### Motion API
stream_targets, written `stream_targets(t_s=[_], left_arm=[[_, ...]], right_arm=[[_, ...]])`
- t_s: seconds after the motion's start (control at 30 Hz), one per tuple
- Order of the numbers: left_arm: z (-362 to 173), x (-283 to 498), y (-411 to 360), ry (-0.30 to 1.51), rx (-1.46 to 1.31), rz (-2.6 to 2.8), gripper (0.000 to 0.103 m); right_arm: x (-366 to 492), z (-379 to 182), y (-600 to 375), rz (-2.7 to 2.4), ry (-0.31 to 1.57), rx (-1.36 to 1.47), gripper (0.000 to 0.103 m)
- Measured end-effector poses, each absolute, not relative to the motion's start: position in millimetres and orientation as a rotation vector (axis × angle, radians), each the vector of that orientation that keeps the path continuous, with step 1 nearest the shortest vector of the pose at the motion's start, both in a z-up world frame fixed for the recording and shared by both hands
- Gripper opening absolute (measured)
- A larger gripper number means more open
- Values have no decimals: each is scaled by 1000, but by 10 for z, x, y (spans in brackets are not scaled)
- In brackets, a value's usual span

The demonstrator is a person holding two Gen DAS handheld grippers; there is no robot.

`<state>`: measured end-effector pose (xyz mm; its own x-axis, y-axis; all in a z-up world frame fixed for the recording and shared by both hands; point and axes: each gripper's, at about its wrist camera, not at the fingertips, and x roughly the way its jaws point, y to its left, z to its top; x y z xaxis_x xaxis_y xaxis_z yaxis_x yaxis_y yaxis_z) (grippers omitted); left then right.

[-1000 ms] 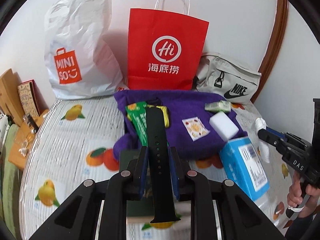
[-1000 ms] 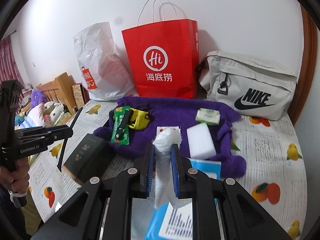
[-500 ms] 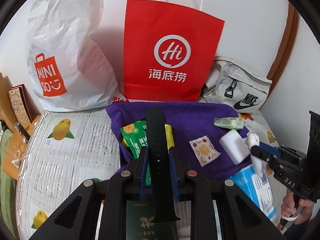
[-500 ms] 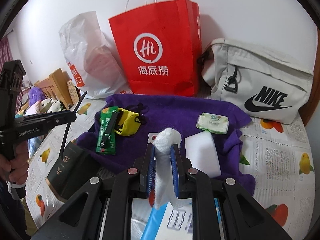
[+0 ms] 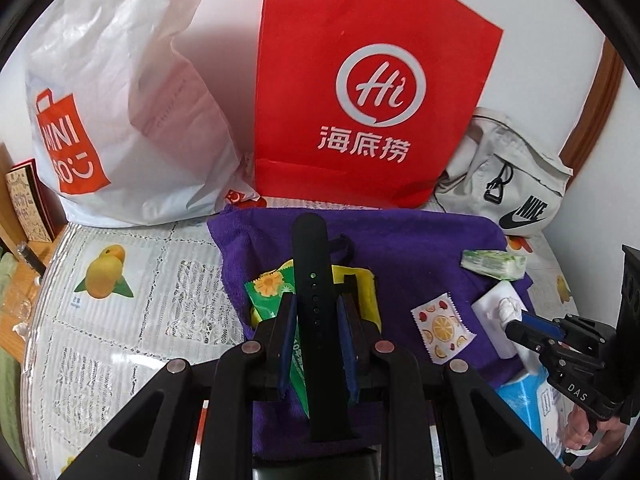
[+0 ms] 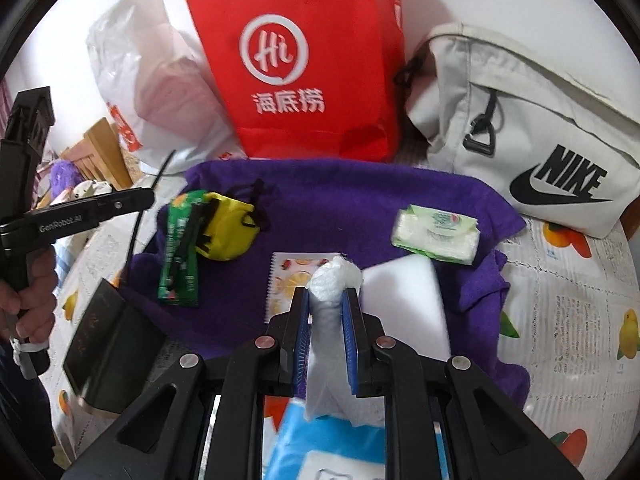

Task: Organize soft objects
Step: 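Lower the black strap and white glove onto the purple towel and open both tools, then move both open tools back toward the second white glove and clear bag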

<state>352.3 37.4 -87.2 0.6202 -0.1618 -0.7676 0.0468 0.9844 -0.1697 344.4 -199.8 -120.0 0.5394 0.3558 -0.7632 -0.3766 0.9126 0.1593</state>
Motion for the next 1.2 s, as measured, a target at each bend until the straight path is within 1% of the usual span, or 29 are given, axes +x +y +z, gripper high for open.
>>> stream_targets(t_s=[0.23,0.43,0.47,0.53,0.57,0.6,0.83,0.9,0.93,1.0,1.03,1.13,1.2], left_arm=[[-1011,3656,394,937,-152,-115,20],[-1053,3729,402,960,-166,-113,20],[-1056,3732,405,962,-172,-116,20],[-1060,3737,403,964,-169,-116,20],[-1063,3740,400,968,-164,-111,20],[-1062,3743,401,973,-164,-108,20],[-909,3606,414,959,-155,-105,21],[-843,3513,416,947,-146,-100,28],[-811,3457,422,940,-146,-101,28],[-757,3340,438,931,-151,-101,28],[-740,3296,448,929,-155,-101,29],[-690,3095,482,923,-159,-94,33],[-661,2929,501,920,-162,-96,34]], right_arm=[[3553,-1317,-2042,421,939,-16,17],[3569,-1302,-2038,414,934,-25,18],[3570,-1300,-2034,414,932,-26,20],[3562,-1292,-2031,415,930,-32,27],[3556,-1286,-2035,413,927,-33,36],[3554,-1277,-2042,410,922,-30,40],[3409,-1128,-2087,415,891,2,41],[3307,-1066,-2080,418,875,-1,42],[3247,-1036,-2074,421,866,-3,42],[3093,-979,-2061,431,850,-1,49],[3028,-962,-2053,434,845,3,50],[2785,-932,-2001,455,837,1,50],[2620,-937,-1958,465,842,-2,50]])
